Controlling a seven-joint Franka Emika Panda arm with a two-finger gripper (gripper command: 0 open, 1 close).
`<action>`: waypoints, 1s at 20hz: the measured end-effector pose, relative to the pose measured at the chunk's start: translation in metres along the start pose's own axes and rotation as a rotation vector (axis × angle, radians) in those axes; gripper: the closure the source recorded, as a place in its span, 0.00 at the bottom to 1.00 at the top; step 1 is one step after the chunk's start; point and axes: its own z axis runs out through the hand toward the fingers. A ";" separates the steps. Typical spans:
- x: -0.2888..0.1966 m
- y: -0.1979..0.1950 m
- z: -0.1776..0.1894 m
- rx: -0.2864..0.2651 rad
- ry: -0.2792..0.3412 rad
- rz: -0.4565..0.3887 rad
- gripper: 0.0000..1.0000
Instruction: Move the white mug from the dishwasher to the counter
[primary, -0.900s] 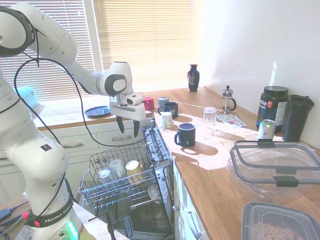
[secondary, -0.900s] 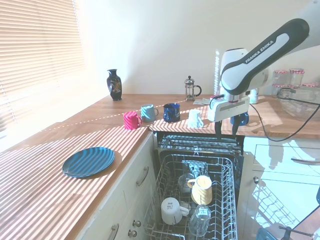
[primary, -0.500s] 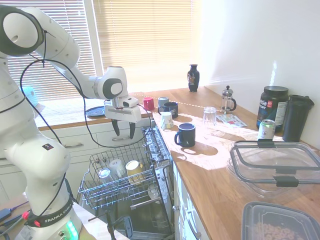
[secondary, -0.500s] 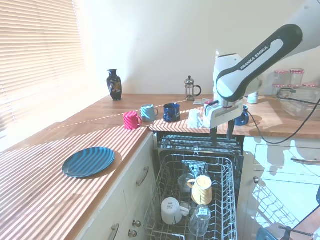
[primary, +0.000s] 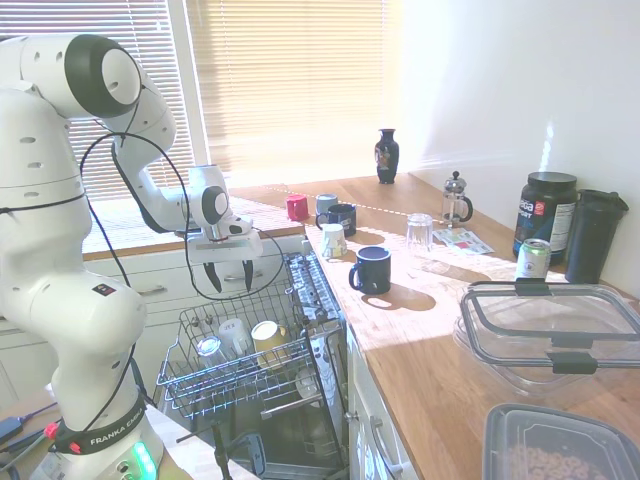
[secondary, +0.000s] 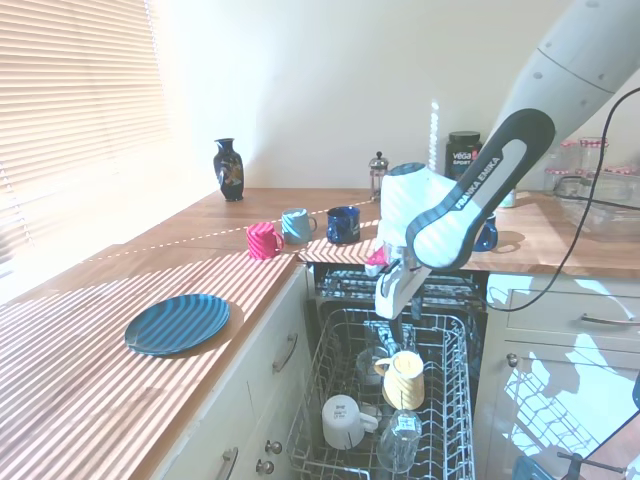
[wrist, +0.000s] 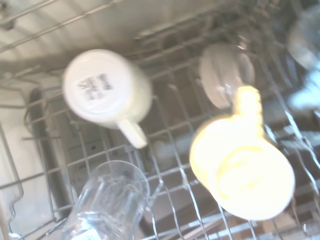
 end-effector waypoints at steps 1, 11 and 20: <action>-0.001 -0.010 0.006 -0.008 0.000 -0.038 0.00; -0.007 -0.071 0.074 -0.062 -0.029 -0.314 0.00; -0.025 -0.103 0.151 -0.054 -0.019 -0.400 0.00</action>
